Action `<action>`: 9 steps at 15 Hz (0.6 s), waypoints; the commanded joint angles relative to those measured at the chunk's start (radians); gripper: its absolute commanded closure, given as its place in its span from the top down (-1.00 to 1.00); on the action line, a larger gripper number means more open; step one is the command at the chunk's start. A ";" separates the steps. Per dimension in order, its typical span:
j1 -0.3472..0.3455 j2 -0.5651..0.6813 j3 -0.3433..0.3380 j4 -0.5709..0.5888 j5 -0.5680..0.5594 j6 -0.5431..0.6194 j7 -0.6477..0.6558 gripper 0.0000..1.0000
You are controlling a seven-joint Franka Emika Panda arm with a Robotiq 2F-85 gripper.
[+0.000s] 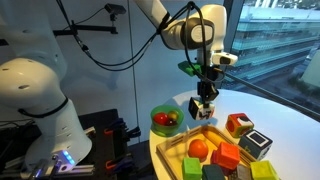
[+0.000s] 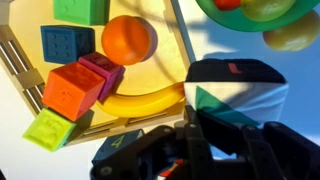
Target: Remove the block with black and white checked image on top from the wooden tray and place it on the table
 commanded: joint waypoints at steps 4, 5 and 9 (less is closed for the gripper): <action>0.058 0.110 0.010 0.102 -0.068 -0.021 0.123 -0.89; 0.065 0.120 0.008 0.111 -0.074 -0.025 0.134 -0.39; 0.071 0.131 -0.002 0.128 -0.076 -0.048 0.134 0.03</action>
